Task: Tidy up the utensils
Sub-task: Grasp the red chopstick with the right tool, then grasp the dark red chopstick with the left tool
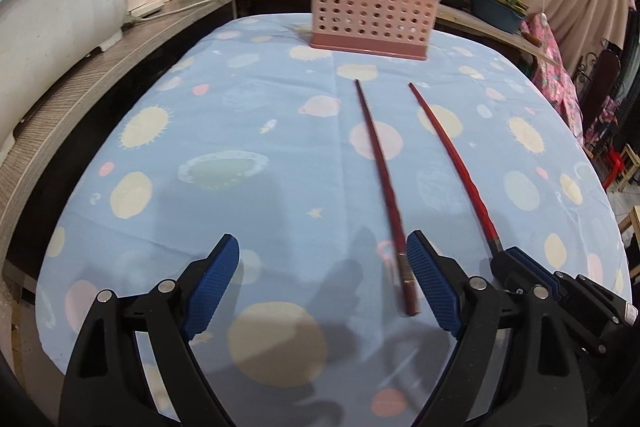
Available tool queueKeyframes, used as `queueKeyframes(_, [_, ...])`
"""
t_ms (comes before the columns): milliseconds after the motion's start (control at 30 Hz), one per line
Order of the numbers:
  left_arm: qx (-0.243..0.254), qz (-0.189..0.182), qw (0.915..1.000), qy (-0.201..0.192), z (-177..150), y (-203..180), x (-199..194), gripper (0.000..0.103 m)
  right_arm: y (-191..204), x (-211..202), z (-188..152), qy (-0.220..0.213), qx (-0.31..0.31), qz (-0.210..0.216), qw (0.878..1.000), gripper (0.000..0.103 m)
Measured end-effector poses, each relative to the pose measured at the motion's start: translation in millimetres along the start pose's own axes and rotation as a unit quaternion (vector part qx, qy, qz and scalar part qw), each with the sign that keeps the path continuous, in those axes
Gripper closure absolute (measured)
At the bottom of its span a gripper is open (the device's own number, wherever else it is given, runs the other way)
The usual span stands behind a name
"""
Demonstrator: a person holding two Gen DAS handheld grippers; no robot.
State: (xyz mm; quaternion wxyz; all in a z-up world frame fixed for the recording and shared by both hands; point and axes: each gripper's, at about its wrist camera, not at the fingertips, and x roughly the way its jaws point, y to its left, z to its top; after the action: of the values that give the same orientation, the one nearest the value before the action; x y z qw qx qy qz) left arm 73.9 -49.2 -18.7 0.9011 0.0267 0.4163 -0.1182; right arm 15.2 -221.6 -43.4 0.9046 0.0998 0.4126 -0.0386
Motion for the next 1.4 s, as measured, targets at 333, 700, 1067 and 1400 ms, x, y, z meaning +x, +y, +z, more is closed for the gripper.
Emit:
queueKeyframes(333, [0.011,0.006,0.9998,0.017,-4,-19,19,0.022,-6,-2,-4,-0.014,0.002,0.007,1.0,0.096])
queueKeyframes(700, [0.023,0.014,0.9993,0.027,-9,-24,24,0.022,-9,-2,-6,-0.017,0.01,0.018,1.0,0.096])
queueKeyframes(1067, [0.028,-0.003,0.9993,0.022,-11,-21,16,0.07,-8,-3,-6,-0.016,0.007,0.013,1.0,0.096])
queueKeyframes(1400, [0.011,-0.036,0.9983,0.045,-5,-11,18,0.096,-9,-3,-4,-0.005,0.019,0.016,1.0,0.096])
